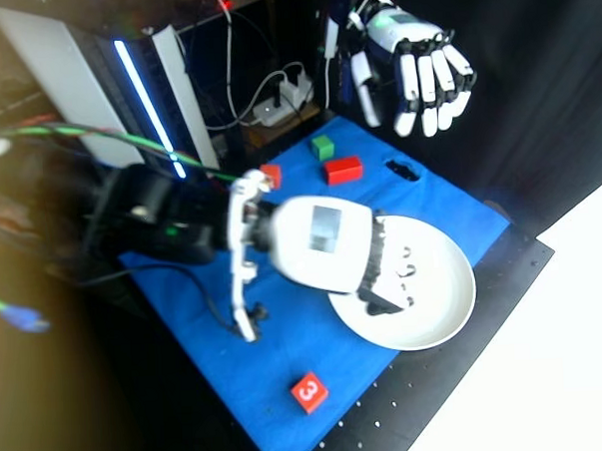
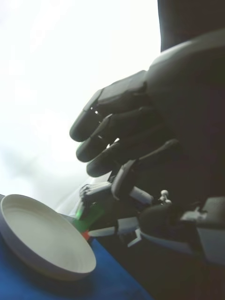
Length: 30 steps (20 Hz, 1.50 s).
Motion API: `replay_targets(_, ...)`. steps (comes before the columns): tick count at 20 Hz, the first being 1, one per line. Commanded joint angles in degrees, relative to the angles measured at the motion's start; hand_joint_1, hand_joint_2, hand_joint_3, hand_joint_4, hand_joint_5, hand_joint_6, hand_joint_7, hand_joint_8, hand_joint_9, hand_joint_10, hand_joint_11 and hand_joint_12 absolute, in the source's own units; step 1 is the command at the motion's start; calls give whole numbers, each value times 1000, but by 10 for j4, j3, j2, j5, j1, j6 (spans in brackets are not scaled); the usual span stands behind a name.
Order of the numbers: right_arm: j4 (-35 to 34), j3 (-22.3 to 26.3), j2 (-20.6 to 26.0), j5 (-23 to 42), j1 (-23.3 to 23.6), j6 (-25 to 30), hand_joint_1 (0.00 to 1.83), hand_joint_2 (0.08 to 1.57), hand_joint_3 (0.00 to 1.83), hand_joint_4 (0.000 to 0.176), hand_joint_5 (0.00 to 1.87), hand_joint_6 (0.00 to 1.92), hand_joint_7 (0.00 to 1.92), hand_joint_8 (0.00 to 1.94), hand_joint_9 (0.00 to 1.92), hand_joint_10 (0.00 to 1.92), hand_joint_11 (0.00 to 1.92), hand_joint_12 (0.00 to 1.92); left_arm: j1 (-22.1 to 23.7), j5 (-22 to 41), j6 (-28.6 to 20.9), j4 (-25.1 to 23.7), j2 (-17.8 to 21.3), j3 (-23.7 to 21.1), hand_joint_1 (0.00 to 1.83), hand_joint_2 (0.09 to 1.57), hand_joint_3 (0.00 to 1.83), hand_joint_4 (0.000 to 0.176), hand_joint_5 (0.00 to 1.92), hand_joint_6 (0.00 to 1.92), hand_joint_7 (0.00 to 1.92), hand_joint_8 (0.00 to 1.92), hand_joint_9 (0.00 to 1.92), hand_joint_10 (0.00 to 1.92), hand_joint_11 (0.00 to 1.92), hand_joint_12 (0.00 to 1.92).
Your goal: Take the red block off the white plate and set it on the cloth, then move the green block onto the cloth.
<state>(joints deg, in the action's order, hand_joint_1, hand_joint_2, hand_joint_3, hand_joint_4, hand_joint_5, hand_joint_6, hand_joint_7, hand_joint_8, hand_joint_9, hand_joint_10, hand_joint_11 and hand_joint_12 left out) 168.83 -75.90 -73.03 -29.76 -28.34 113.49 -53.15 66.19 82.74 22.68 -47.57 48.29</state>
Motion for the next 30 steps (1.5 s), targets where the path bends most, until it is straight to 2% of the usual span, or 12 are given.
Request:
replay_targets(1, 18, 14, 11, -97, 8, -1, 1378, 1128, 2, 0, 944, 953, 986, 1016, 800, 1376, 544, 1576, 3, 72, 0, -7, 6, -2, 848, 1213, 0, 150, 765, 1097, 772, 46, 552, 492, 125, 1336)
replay_targets(3, 34, 51, 47, -131, 7, 7, 1372, 1144, 1, 0, 898, 1020, 959, 1074, 778, 1408, 574, 1612, -4, 79, 0, -5, 12, -7, 872, 1245, 1, 175, 710, 1371, 776, 44, 537, 477, 104, 1317)
replay_targets(6, 37, 113, 101, -192, -30, 9, 1383, 1116, 0, 0, 904, 1025, 1019, 913, 902, 1288, 742, 1493, -12, 90, 0, -1, 19, -13, 887, 1235, 1, 176, 728, 1353, 795, 46, 532, 597, 153, 1320)
replay_targets(9, 37, 150, 136, -230, -65, 9, 1489, 1130, 2, 0, 875, 1130, 966, 950, 868, 1186, 703, 1678, -17, 97, 0, 2, 23, -18, 877, 1247, 0, 176, 710, 1378, 792, 41, 501, 599, 152, 1293)
replay_targets(12, 37, 182, 167, -273, -111, 14, 1294, 1115, 0, 0, 960, 843, 1029, 1162, 991, 1415, 859, 1800, -29, 110, 0, 8, 24, -21, 872, 1249, 0, 176, 709, 1379, 774, 19, 566, 330, 153, 1176)
replay_targets(13, 37, 190, 176, -296, -136, 38, 1351, 1161, 6, 0, 907, 874, 921, 1262, 766, 1535, 696, 1897, -31, 112, 0, 8, 24, -22, 873, 1249, 0, 176, 709, 1379, 778, 20, 588, 321, 149, 1175)
replay_targets(16, 37, 192, 183, -323, -181, 91, 1376, 1147, 0, 0, 936, 837, 911, 1206, 841, 1462, 876, 1808, -33, 116, 0, 8, 23, -24, 892, 1233, 0, 176, 738, 1339, 792, 23, 619, 327, 151, 1217)
replay_targets(20, 28, 205, 185, -324, -223, 95, 1381, 1113, 0, 0, 1015, 959, 974, 961, 891, 1277, 732, 1726, -37, 122, 0, 8, 22, -25, 888, 1238, 0, 176, 729, 1353, 770, 9, 550, 431, 157, 1272)
replay_targets(23, 12, 215, 190, -325, -259, 101, 1375, 1142, 3, 0, 921, 1023, 917, 1125, 812, 1425, 695, 1894, -37, 124, 0, 8, 22, -25, 885, 1242, 1, 176, 721, 1365, 744, 1, 514, 416, 117, 1238)
replay_targets(27, -1, 219, 188, -327, -277, 106, 1389, 1108, 0, 0, 1008, 836, 945, 1050, 931, 1317, 890, 1707, -37, 124, 0, 8, 20, -26, 850, 1274, 0, 176, 668, 1440, 674, 0, 494, 201, 20, 1189)
replay_targets(29, -3, 222, 188, -327, -280, 106, 1387, 1107, 0, 0, 915, 957, 981, 1002, 947, 1256, 788, 1625, -38, 124, 0, 8, 20, -26, 859, 1266, 2, 176, 680, 1423, 681, 3, 515, 140, 0, 1136)
replay_targets(30, -3, 223, 189, -327, -280, 106, 1215, 1114, 2, 0, 944, 1012, 875, 926, 865, 1204, 749, 1631, -38, 124, 0, 8, 20, -26, 856, 1269, 1, 176, 676, 1429, 686, 5, 528, 118, 6, 1101)
